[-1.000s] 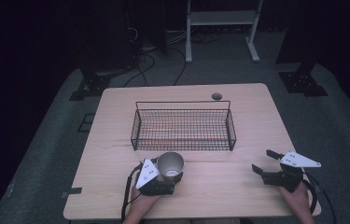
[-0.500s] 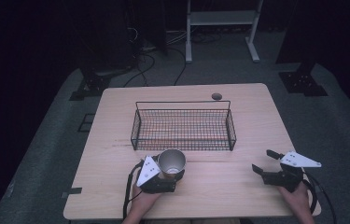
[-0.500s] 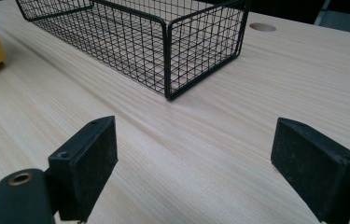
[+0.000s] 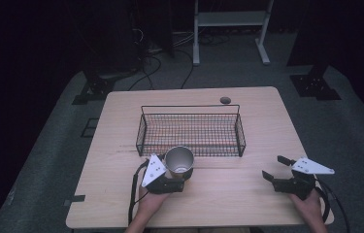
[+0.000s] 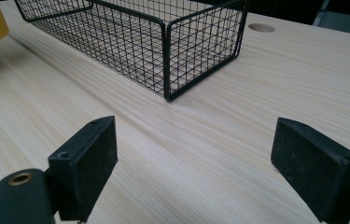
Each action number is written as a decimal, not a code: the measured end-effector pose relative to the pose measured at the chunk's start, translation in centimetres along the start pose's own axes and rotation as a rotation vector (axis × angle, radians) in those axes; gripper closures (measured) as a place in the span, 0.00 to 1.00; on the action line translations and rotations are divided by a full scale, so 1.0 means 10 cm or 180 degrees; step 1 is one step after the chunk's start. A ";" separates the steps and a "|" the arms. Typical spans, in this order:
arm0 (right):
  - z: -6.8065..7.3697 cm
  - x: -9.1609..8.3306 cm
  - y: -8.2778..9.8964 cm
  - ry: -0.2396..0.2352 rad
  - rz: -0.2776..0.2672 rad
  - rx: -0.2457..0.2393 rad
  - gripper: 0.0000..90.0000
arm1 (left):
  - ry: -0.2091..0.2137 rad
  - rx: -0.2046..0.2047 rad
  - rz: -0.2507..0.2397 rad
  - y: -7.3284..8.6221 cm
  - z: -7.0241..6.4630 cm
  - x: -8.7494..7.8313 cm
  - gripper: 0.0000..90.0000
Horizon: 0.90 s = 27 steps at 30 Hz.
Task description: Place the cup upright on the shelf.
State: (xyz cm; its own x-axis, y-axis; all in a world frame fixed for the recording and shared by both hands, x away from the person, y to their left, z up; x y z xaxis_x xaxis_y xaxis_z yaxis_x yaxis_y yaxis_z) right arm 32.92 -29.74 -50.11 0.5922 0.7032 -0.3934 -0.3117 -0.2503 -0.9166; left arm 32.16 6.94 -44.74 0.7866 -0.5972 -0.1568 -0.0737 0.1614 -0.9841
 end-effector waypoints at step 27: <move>0.00 0.00 0.00 0.0007 -0.0013 0.0007 0.15 | 0.0014 -0.0060 -0.0182 -0.42 0.15 0.12 0.15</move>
State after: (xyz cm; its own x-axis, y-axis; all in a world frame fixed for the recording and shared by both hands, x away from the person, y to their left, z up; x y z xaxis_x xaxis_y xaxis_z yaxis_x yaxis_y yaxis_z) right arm 32.94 -29.78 -50.07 0.5952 0.7027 -0.3899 -0.3109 -0.2461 -0.9180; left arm 34.34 6.71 -40.69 0.7872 -0.6085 -0.1006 -0.0403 0.1120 -0.9929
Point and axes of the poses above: each handheld gripper's, and its own axes: x roughly forward along the jaws, y roughly out of its underside, z roughly to its left, the point moved 6 cm from there along x, roughly forward along the jaws, and after that the axes turned 11 degrees about -y, right-handed, at the moved point
